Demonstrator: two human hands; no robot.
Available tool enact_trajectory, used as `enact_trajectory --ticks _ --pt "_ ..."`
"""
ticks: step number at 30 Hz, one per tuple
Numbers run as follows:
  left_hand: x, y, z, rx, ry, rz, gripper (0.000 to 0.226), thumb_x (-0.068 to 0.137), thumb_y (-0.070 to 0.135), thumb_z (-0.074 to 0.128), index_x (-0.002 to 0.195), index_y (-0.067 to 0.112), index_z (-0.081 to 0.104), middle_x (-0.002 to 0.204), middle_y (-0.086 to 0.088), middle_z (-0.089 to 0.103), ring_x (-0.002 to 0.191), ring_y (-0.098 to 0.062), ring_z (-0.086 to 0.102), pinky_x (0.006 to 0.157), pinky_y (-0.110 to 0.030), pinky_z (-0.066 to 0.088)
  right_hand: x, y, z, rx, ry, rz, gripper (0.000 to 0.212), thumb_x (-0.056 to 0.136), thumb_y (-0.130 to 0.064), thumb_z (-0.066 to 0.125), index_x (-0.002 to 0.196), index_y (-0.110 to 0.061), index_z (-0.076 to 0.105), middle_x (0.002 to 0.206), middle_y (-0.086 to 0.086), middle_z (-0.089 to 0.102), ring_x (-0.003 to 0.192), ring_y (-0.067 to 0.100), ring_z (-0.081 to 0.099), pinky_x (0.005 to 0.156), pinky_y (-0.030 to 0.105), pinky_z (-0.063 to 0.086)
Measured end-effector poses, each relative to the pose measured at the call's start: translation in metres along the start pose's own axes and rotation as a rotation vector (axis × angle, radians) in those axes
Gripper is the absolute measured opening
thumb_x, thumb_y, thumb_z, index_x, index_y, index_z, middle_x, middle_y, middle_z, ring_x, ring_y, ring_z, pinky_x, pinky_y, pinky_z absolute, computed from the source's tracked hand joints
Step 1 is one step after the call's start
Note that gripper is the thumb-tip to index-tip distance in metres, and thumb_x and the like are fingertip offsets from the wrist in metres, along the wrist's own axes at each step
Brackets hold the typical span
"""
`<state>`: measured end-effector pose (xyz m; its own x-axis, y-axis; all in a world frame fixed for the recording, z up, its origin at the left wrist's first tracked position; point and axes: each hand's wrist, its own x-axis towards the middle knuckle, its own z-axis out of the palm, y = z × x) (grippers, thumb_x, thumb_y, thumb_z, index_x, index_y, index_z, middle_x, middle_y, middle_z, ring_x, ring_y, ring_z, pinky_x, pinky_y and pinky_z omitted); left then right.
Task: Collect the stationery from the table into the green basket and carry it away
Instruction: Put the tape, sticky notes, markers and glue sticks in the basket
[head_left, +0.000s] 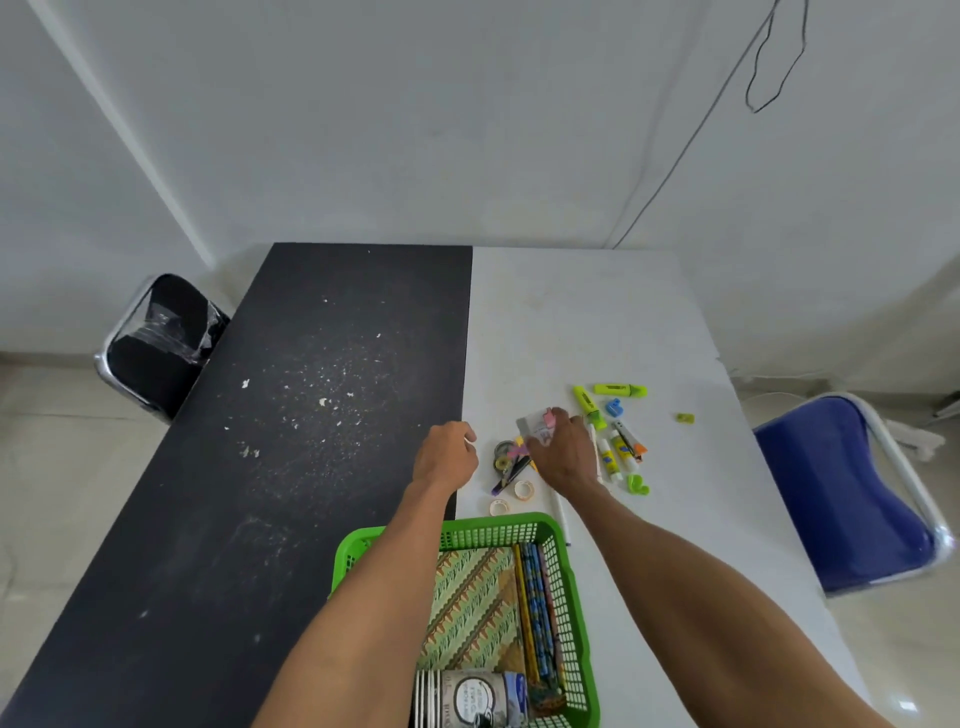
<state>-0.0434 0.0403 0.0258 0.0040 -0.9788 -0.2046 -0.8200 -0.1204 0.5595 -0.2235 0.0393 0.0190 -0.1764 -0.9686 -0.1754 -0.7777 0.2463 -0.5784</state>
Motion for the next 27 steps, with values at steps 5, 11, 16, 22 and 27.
enact_trajectory --ticks 5,11,16,22,27 --pt "-0.045 0.003 -0.011 0.016 0.014 -0.013 0.030 0.090 0.009 0.049 0.112 0.016 0.068 0.109 -0.006 0.069 0.093 -0.023 0.066 0.079 -0.036 0.056 -0.047 -0.010 -0.003 0.023 -0.039 -0.047 0.061 0.084 -0.032 0.066 0.136 -0.012 0.043 0.126 0.015 0.052 0.115 0.032 0.052 0.094 0.037 0.044" --pt "-0.092 -0.003 -0.026 0.051 0.051 -0.032 0.031 0.090 0.006 0.048 0.109 0.016 0.070 0.109 -0.006 0.070 0.098 -0.024 0.065 0.085 -0.038 0.055 -0.091 -0.021 0.002 0.027 -0.082 -0.122 0.058 0.083 -0.033 0.067 0.133 -0.013 0.046 0.124 0.013 0.053 0.111 0.030 0.054 0.089 0.034 0.044" --pt "-0.111 -0.012 -0.034 0.055 0.056 -0.052 0.030 0.091 0.006 0.049 0.110 0.017 0.069 0.111 -0.006 0.070 0.098 -0.023 0.066 0.086 -0.037 0.056 -0.118 -0.032 0.010 0.063 -0.114 -0.167 0.054 0.082 -0.031 0.068 0.128 -0.011 0.049 0.122 0.009 0.056 0.113 0.028 0.053 0.090 0.033 0.045" --pt "-0.108 -0.019 -0.044 0.038 0.059 -0.033 0.029 0.092 0.009 0.049 0.110 0.018 0.069 0.111 -0.006 0.069 0.097 -0.022 0.066 0.086 -0.037 0.056 -0.133 -0.038 0.029 0.069 -0.158 -0.111 0.059 0.079 -0.035 0.069 0.130 -0.011 0.050 0.122 0.009 0.059 0.112 0.028 0.055 0.089 0.034 0.046" --pt "-0.093 -0.031 -0.048 0.029 0.049 -0.019 0.029 0.091 0.007 0.047 0.109 0.015 0.069 0.111 -0.007 0.069 0.098 -0.022 0.065 0.086 -0.037 0.055 -0.137 -0.042 0.038 0.065 -0.149 -0.070 0.057 0.076 -0.036 0.070 0.125 -0.012 0.054 0.119 0.008 0.062 0.107 0.026 0.058 0.085 0.032 0.048"
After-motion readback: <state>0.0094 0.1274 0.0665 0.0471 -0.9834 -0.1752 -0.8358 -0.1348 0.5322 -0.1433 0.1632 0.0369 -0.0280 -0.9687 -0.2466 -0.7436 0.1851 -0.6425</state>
